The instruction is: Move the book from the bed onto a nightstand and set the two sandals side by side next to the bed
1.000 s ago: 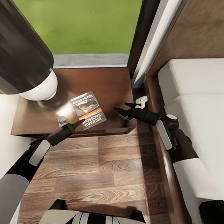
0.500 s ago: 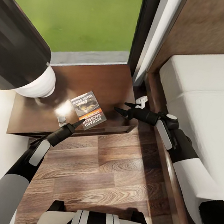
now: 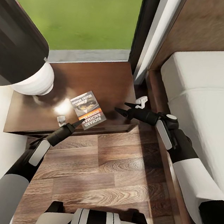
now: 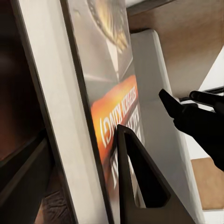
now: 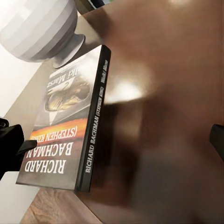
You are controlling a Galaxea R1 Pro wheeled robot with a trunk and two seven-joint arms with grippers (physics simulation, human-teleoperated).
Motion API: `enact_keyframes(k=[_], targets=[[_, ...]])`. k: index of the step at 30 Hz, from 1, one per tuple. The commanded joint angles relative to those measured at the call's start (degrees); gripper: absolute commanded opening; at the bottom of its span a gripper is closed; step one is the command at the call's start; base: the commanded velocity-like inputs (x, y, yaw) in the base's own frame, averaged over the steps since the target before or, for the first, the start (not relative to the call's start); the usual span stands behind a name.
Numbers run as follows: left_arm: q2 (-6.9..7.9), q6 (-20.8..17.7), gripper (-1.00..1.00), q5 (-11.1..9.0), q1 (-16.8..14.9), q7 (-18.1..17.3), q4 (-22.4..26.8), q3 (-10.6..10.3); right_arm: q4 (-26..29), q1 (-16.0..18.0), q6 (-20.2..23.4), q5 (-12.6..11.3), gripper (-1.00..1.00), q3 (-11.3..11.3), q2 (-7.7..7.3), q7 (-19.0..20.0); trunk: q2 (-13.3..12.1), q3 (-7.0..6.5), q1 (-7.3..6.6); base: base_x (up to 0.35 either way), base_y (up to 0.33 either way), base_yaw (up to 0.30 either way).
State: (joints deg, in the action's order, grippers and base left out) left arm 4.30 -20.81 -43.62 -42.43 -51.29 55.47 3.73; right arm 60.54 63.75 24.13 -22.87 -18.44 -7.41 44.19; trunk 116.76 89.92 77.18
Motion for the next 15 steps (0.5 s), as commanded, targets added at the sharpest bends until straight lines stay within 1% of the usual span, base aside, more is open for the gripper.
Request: enact_keyframes(k=[1, 3, 6, 13, 15], targets=[[0.01, -0.55, -1.00, -0.41, -0.02, -0.23, -0.02, 0.29, 0.02, 0.04, 0.48, -0.60, 1.00, -0.11, -0.06, -0.13, 0.01, 0.02, 0.00, 0.000, 0.000, 0.000], [0.06, -0.55, -1.00, -0.41, -0.02, -0.47, -0.02, 1.09, 0.01, 0.05, 0.48, -0.60, 1.00, -0.11, -0.06, -0.15, 0.01, 0.02, 0.00, 0.000, 0.000, 0.000], [0.09, -0.55, -1.00, -0.46, -0.02, -0.47, -0.02, 1.30, 0.02, 0.05, 0.48, -0.60, 1.00, -0.11, -0.06, -0.15, 0.01, 0.02, 0.00, 0.073, 0.000, 0.000], [0.07, -0.55, -1.00, -0.42, -0.02, -0.47, -0.60, 1.37, 0.05, 0.05, 0.48, -0.60, 1.00, -0.11, -0.06, -0.15, 0.01, 0.02, 0.00, 0.247, 0.000, 0.000], [0.08, -0.55, -1.00, -0.40, -0.02, -0.50, -0.63, 1.37, 0.04, 0.04, 0.48, -0.60, 1.00, -0.11, -0.06, -0.15, 0.01, 0.02, 0.00, 0.180, 0.000, 0.000]])
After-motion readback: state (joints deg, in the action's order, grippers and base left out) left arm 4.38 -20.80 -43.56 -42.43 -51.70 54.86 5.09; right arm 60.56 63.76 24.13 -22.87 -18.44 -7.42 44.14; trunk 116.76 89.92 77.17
